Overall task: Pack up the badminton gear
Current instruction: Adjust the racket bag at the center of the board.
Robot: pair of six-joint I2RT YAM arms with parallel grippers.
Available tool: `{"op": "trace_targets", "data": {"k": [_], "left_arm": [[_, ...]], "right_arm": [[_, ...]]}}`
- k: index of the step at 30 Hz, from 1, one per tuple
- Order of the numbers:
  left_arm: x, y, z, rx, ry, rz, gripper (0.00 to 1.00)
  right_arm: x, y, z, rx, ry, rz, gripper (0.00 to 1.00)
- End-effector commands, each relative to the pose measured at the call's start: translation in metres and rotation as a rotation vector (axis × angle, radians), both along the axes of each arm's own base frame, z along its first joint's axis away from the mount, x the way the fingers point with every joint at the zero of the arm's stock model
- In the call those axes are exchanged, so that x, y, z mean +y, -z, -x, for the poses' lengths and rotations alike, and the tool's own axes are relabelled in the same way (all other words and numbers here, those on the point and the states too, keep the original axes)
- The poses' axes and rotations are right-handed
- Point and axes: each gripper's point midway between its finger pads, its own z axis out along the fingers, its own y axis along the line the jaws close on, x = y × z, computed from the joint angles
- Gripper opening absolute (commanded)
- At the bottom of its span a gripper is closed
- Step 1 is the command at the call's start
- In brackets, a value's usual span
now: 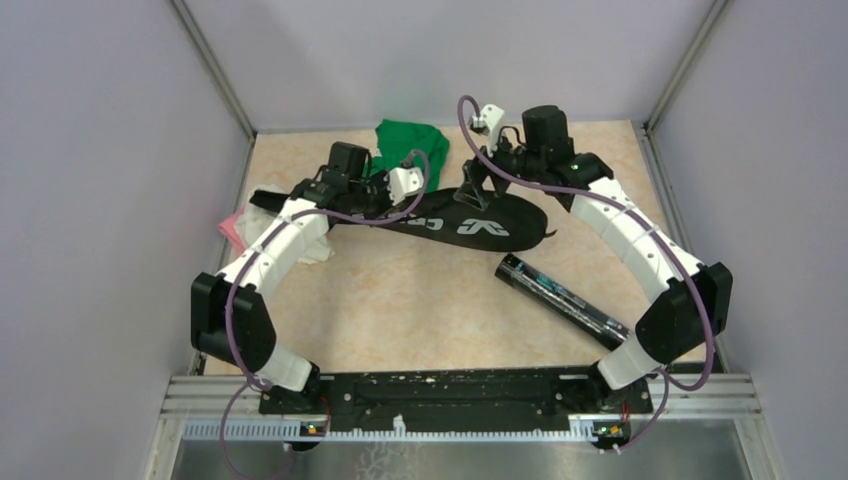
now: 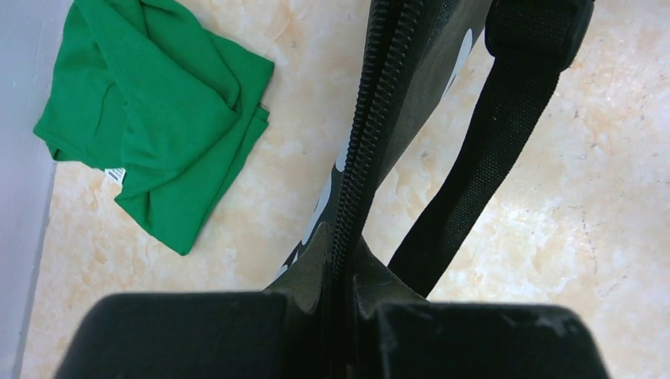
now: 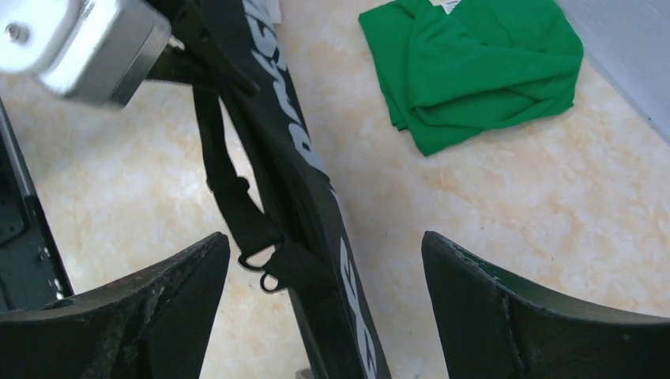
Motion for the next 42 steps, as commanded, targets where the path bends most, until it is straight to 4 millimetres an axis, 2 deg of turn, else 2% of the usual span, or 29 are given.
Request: {"op": "trace_targets", "data": {"k": [1,8,13,19,26,33,42], "left_arm": [[-0.017,-0.046,0.002,-0.101,-0.016,0.126,0.0],[-0.023,-0.054,0.002,-0.119,-0.051,0.135,0.0],[-0.023,-0.053,0.0,-0.125,-0.078,0.12,0.0],[-0.022,-0.058,0.001,-0.142,-0.084,0.132,0.0],[-0.017,-0.056,-0.004,-0.161,-0.116,0.117,0.0],[-0.015,-0.059,-0.004,-0.189,-0.113,0.109,0.0],[-0.011,-0.058,-0.005,-0.221,-0.111,0.091,0.0]], "right_arm": [[0.016,-0.039,-0.014,-0.012,0.126,-0.121,0.89],[0.029,-0.019,-0.017,-0.005,0.21,-0.048,0.89],[0.025,-0.012,-0.016,-0.021,0.209,-0.015,0.89],[0.006,-0.003,-0.027,-0.071,0.282,0.074,0.84],[-0.008,0.001,-0.024,-0.099,0.292,0.143,0.81],[-0.038,0.005,-0.034,-0.097,0.367,0.201,0.74],[-0.062,0.013,-0.037,-0.082,0.415,0.241,0.64]]}}
